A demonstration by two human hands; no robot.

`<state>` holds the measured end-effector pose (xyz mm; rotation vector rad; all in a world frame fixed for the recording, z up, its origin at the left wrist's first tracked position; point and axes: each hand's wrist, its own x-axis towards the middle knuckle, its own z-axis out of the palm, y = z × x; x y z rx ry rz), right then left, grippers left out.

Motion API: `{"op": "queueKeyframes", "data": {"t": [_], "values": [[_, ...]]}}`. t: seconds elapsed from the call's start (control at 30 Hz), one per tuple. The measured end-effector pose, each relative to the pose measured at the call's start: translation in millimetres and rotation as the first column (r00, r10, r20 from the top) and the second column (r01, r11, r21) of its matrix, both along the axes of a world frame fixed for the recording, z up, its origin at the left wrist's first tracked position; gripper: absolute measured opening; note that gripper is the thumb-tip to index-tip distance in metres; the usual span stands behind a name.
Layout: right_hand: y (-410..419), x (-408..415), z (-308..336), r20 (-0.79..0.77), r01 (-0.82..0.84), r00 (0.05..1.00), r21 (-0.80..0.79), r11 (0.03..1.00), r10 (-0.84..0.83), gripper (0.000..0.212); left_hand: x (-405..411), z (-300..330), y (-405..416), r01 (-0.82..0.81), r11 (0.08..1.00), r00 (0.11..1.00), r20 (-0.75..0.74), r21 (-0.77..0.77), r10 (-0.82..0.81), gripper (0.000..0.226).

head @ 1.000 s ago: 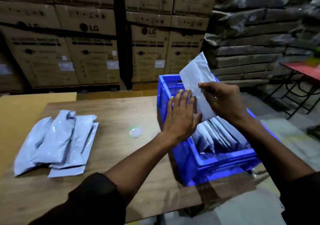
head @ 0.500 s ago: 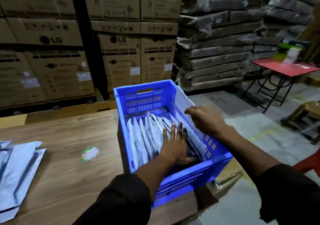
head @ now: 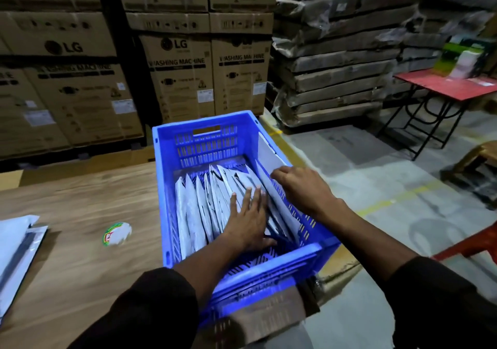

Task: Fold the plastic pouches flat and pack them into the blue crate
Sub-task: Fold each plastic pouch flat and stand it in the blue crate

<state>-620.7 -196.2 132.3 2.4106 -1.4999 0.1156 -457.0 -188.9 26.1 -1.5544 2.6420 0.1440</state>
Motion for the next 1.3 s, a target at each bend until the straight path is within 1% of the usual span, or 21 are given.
{"op": "queueKeyframes", "data": {"t": [0.03,0.07,0.13,0.2,0.27,0.33,0.37,0.4,0.5,0.6,0.67,0.73,0.8,0.87,0.9,0.93,0.97,1.07,1.1,1.2,1.3], "values": [[-1.9,0.7,0.2,0.008,0.01,1.0,0.009,1.0,-0.01,0.032,-5.4,1.3,1.3,0.023,1.0,0.999,-0.026,0.006,-0.023,0.132],[-3.2,1.0,0.5,0.02,0.019,1.0,0.02,1.0,-0.019,0.031,-12.6,2.6,2.5,0.043,0.999,0.997,-0.057,0.004,-0.043,0.137],[-4.6,2.7,0.5,0.039,0.035,0.999,0.045,0.998,-0.037,0.03,-29.1,6.5,3.4,0.048,0.999,0.992,-0.119,0.006,-0.047,0.135],[-4.6,4.7,-0.9,0.032,0.042,0.999,0.056,0.998,-0.044,0.027,-44.0,11.4,1.6,0.027,0.999,0.99,-0.14,0.029,-0.023,0.132],[-3.6,6.4,-2.2,0.021,0.045,0.999,0.052,0.998,-0.046,0.02,-52.6,11.0,-0.3,0.005,0.999,0.994,-0.113,0.052,0.001,0.128],[-3.3,8.4,-3.6,0.009,0.054,0.998,0.05,0.997,-0.055,0.016,-50.7,7.1,-1.6,-0.03,0.998,0.997,-0.073,0.057,0.034,0.109],[-3.1,9.6,-4.5,0.0,0.06,0.998,0.055,0.997,-0.06,0.016,-47.1,6.6,-1.7,-0.048,0.997,0.996,-0.066,0.064,0.052,0.104],[-2.9,11.2,-6.2,-0.006,0.065,0.998,0.066,0.996,-0.065,0.016,-42.4,6.4,-2.0,-0.069,0.995,0.995,-0.065,0.074,0.073,0.103],[-2.7,17.7,-14.9,-0.021,0.072,0.997,0.128,0.989,-0.07,0.02,-25.9,4.7,-3.6,-0.117,0.987,0.99,-0.071,0.107,0.125,0.112],[-4.4,23.9,-27.7,-0.114,0.111,0.989,0.179,0.978,-0.091,0.022,-7.5,1.9,-3.9,-0.111,0.988,0.992,-0.05,0.111,0.117,0.13],[-7.2,26.0,-36.0,-0.146,0.125,0.985,0.21,0.97,-0.095,0.022,6.1,5.6,-1.8,-0.143,0.984,0.988,-0.045,0.106,0.148,0.129],[-11.2,27.7,-42.1,-0.145,0.113,0.986,0.251,0.961,-0.078,0.021,18.2,10.4,-1.1,-0.25,0.962,0.965,-0.058,0.113,0.258,0.119],[-16.4,28.8,-46.5,-0.121,0.089,0.991,0.297,0.951,-0.055,0.027,26.9,13.6,-2.2,-0.369,0.923,0.926,-0.046,0.105,0.375,0.109],[-22.1,30.9,-50.9,-0.076,0.094,0.994,0.348,0.933,-0.072,0.049,32.4,15.0,-2.6,-0.431,0.898,0.901,-0.007,0.088,0.433,0.103],[-24.7,32.3,-52.8,-0.063,0.108,0.994,0.368,0.924,-0.091,0.062,33.6,14.9,-2.7,-0.442,0.894,0.897,0.005,0.077,0.442,0.1],[-27.2,33.9,-54.6,-0.058,0.127,0.992,0.386,0.914,-0.113,0.069,33.9,14.4,-2.9,-0.444,0.894,0.896,0.011,0.065,0.445,0.098],[-29.2,35.2,-56.2,-0.043,0.145,0.989,0.404,0.903,-0.139,0.071,32.9,13.5,-3.2,-0.44,0.896,0.898,0.013,0.052,0.44,0.097],[-35.7,37.0,-63.1,0.054,0.138,0.982,0.453,0.881,-0.182,0.059,26.3,10.8,-5.0,-0.404,0.914,0.915,0.038,0.028,0.403,0.094],[-37.6,37.6,-65.5,0.07,0.128,0.981,0.463,0.877,-0.18,0.059,24.3,10.7,-5.9,-0.394,0.919,0.919,0.048,0.035,0.392,0.092],[-41.9,38.2,-71.7,0.065,0.113,0.985,0.475,0.873,-0.163,0.061,21.2,14.0,-9.1,-0.379,0.921,0.925,0.04,0.085,0.377,0.088],[-43.4,37.4,-73.7,0.076,0.103,0.985,0.474,0.875,-0.157,0.06,16.1,18.2,-12.8,-0.385,0.906,0.919,-0.015,0.175,0.393,0.087]]}}
